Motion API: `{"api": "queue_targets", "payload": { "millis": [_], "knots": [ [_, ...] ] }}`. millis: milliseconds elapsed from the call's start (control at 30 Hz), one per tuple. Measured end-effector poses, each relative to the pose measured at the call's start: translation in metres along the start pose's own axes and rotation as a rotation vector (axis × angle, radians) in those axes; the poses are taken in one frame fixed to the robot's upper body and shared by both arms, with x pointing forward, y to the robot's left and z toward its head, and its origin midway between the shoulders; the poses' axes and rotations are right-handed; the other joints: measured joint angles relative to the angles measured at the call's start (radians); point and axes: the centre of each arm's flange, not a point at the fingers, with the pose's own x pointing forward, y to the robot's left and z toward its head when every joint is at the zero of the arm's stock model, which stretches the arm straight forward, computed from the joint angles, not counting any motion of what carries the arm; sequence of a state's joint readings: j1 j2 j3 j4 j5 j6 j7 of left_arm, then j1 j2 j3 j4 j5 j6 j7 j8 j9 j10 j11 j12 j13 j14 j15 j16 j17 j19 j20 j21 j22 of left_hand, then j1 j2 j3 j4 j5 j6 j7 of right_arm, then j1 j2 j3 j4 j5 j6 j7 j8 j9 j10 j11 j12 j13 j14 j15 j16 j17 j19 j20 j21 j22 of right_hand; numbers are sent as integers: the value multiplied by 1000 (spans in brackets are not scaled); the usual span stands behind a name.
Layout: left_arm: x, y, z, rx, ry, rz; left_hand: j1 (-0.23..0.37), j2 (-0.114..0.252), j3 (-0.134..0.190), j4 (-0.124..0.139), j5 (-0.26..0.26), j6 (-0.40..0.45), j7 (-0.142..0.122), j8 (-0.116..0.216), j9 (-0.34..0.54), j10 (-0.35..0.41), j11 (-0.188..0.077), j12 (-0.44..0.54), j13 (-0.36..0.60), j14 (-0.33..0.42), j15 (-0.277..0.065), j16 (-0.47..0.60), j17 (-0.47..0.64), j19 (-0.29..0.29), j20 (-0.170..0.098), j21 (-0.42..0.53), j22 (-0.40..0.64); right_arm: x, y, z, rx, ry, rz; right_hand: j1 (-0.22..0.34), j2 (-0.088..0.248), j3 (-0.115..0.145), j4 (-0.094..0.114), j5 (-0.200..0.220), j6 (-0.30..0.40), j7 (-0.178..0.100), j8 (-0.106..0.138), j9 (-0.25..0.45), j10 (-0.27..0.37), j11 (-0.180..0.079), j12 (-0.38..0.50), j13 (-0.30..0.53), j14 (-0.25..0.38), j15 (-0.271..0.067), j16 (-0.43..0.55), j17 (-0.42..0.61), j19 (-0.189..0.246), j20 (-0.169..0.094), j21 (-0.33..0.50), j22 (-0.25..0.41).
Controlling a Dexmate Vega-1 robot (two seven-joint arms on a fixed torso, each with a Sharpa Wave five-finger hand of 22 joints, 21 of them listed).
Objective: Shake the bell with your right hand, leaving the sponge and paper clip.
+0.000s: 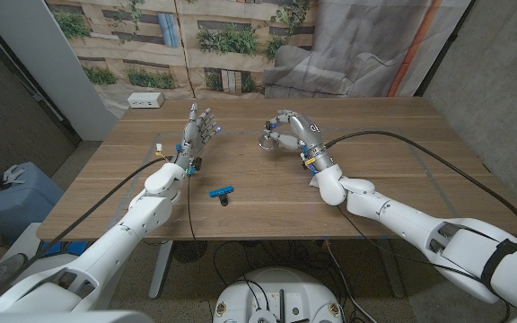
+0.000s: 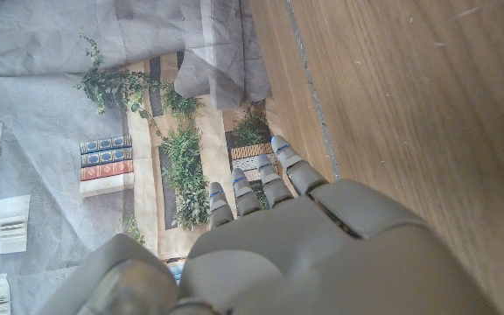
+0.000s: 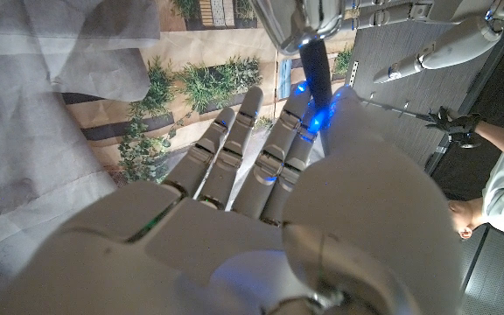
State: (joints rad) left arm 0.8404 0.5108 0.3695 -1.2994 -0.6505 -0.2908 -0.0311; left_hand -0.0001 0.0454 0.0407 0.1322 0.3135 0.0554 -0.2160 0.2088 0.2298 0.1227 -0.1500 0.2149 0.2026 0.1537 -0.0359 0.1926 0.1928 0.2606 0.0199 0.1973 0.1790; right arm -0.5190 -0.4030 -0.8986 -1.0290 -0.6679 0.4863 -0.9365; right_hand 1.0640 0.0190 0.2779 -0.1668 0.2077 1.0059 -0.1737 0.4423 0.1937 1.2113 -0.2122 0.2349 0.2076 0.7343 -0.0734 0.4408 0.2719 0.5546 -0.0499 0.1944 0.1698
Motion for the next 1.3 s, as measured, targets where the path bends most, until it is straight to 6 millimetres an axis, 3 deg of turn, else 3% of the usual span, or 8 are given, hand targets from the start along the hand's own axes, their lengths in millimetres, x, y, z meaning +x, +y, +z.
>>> {"api": "queue_targets", "payload": {
  "millis": [533,667,800,1000,1300],
  "knots": [
    [0,0,0,0,0,0,0,0,0,0,0,0,0,0,0,0,0,0,0,0,0,0,0,0,0,0,0,5,-4,5,4,-10,-8,-13,12,-20,20,5,7,-18,-5,2,-4,-4,-8,0,0,0,-5,-8,0,0,0,0],
    [0,0,0,0,0,0,0,0,0,0,0,0,0,0,0,0,0,0,0,0,0,0,0,0,0,0,0,8,-5,-1,50,77,40,-24,23,-24,24,5,7,-18,-12,6,-4,-4,-13,0,-4,-4,-12,-12,0,0,0,0],
    [0,0,0,0,0,0,0,0,0,0,0,0,0,0,0,0,0,0,0,0,0,0,0,0,0,0,0,10,-15,7,68,67,4,-42,25,-24,33,5,5,-20,-13,6,-8,-1,-14,0,-3,-4,-16,-12,0,0,0,0],
    [0,0,0,0,0,0,0,0,0,0,0,0,0,0,0,0,0,0,0,0,0,0,0,0,0,0,0,13,-10,-6,140,199,124,-53,36,-27,42,5,5,-20,-17,6,-17,-2,-14,0,-7,0,-27,-17,0,0,0,-2],
    [0,0,0,0,0,0,0,0,0,0,0,0,0,0,0,0,0,0,0,0,0,0,0,0,0,0,0,20,-27,1,186,218,124,-76,44,-30,53,5,-3,-12,-17,6,-18,-1,-15,5,-9,2,-35,-21,0,0,0,-2]
  ]
}}
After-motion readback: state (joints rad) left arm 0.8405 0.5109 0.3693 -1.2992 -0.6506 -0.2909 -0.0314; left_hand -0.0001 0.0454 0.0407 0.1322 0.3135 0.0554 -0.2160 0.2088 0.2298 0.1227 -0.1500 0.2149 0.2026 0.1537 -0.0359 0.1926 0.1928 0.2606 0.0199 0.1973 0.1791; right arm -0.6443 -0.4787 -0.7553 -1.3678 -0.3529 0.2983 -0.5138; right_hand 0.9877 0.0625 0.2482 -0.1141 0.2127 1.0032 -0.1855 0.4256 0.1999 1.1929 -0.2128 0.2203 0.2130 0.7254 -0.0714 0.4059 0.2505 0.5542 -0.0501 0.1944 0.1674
